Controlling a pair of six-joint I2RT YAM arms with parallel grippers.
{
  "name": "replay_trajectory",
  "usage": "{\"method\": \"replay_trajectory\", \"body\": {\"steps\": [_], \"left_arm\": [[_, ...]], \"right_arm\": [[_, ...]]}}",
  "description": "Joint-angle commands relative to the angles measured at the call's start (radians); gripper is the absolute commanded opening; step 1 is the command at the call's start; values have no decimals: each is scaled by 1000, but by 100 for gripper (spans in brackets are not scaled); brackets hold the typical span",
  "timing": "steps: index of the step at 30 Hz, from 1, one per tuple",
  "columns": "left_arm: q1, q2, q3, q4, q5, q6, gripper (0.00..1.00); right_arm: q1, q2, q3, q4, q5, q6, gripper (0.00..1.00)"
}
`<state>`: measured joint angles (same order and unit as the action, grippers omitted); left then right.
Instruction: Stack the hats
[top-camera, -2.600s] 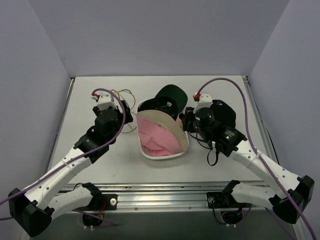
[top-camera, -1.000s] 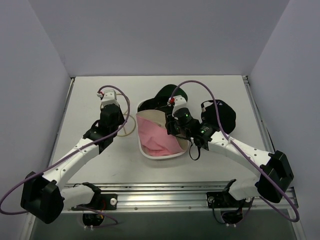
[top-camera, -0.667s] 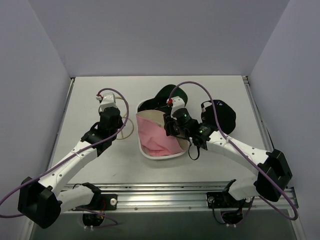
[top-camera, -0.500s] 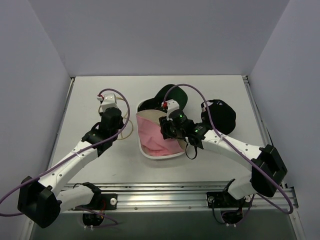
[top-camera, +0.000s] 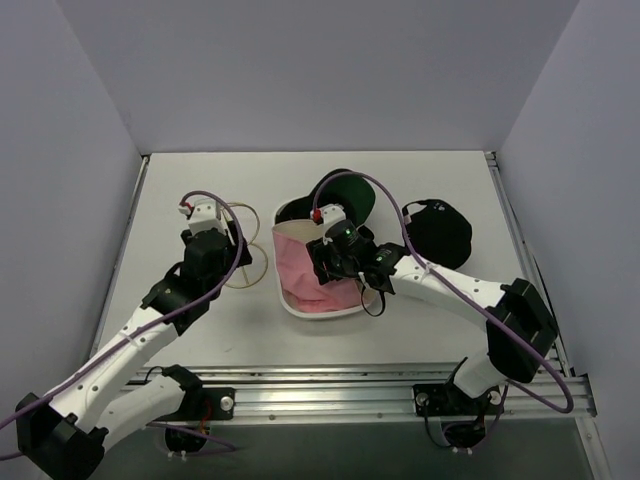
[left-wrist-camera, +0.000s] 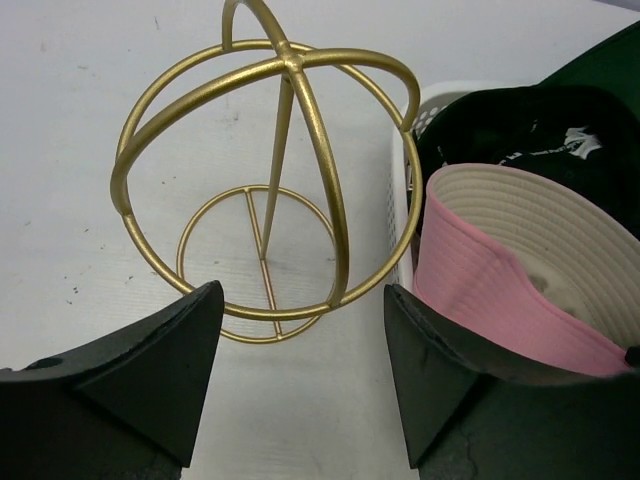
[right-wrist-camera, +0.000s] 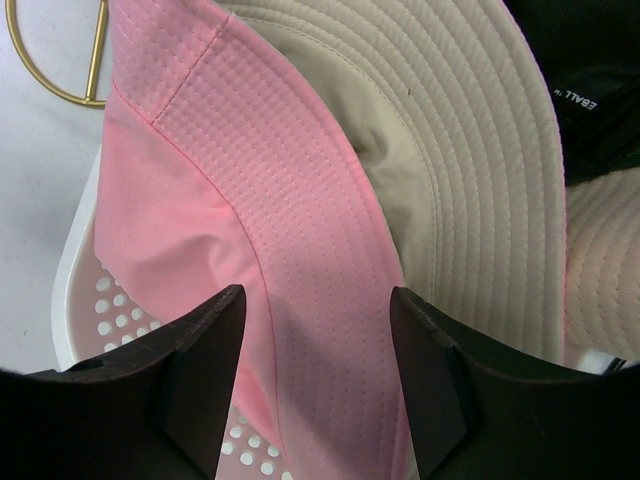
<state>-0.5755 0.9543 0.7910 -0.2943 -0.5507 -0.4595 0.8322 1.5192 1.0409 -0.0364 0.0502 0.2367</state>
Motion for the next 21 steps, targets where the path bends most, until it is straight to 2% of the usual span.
{"method": "replay_trajectory", "body": {"steps": [1,11,21], "left_arm": [[-4,-72,11,-25,57,-8,75],[-3,-183,44,-60,178,-33,80],[-3,-218,8,6,258,-47,80]], "right_arm": [[4,-56,54,-60,43,-7,56],[-2,-102,38,-171,131,16,56],[-12,-56,-4,-161,70,1,57]]}}
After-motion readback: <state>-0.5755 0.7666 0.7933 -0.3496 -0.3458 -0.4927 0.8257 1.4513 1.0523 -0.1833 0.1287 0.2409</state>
